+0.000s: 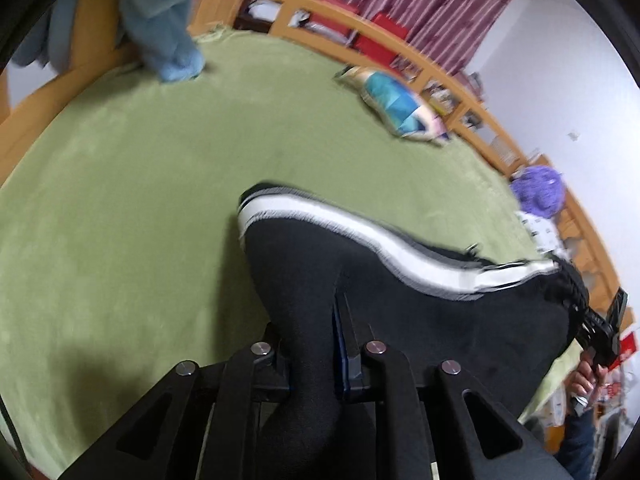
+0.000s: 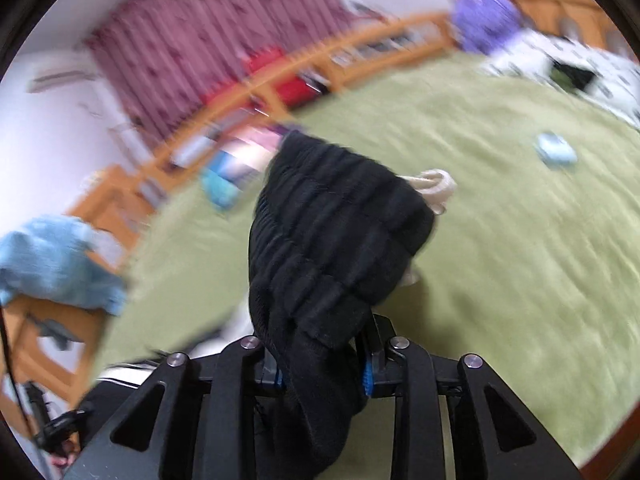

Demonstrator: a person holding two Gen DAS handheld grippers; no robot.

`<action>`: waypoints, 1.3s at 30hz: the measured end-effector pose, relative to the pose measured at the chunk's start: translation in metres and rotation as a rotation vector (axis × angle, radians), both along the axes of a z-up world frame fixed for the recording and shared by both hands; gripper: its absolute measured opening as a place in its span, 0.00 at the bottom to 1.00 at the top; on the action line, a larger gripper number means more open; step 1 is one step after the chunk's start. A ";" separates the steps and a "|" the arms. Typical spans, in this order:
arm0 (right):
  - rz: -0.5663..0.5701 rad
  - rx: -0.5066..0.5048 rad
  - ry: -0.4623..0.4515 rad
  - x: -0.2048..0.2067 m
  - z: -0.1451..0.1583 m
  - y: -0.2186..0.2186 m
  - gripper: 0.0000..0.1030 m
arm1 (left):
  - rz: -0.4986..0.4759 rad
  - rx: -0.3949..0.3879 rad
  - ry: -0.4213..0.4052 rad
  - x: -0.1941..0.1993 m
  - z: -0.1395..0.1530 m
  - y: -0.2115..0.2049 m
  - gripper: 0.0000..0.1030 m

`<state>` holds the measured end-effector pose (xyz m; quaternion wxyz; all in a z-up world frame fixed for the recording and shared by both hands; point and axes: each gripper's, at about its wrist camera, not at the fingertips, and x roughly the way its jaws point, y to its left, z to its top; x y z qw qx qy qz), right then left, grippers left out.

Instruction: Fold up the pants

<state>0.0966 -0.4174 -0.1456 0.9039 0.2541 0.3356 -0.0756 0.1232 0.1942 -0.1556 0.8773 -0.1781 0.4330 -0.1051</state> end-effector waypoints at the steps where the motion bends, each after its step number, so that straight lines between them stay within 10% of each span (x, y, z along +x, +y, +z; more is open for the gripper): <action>1: -0.022 0.029 0.066 -0.001 -0.021 -0.013 0.30 | 0.012 0.003 0.022 -0.003 -0.008 0.001 0.21; 4: -0.055 0.077 0.215 -0.004 -0.064 -0.032 0.40 | 0.046 -0.004 0.098 -0.009 -0.025 0.004 0.47; 8: -0.024 -0.053 0.257 -0.021 -0.061 -0.014 0.48 | 0.044 0.050 0.090 -0.031 -0.033 0.002 0.59; 17: 0.054 -0.255 0.202 -0.069 -0.007 0.054 0.48 | 0.053 0.051 0.096 -0.067 -0.048 0.000 0.68; 28: 0.543 -0.033 0.159 -0.021 -0.043 0.247 0.48 | 0.084 -0.050 0.092 -0.090 -0.041 0.021 0.71; 31: 0.581 -0.082 0.240 -0.023 -0.067 0.272 0.13 | 0.092 -0.083 0.084 -0.094 -0.040 0.027 0.71; 39: 0.683 -0.239 0.216 -0.063 -0.059 0.284 0.13 | 0.086 -0.090 0.068 -0.088 -0.041 0.034 0.73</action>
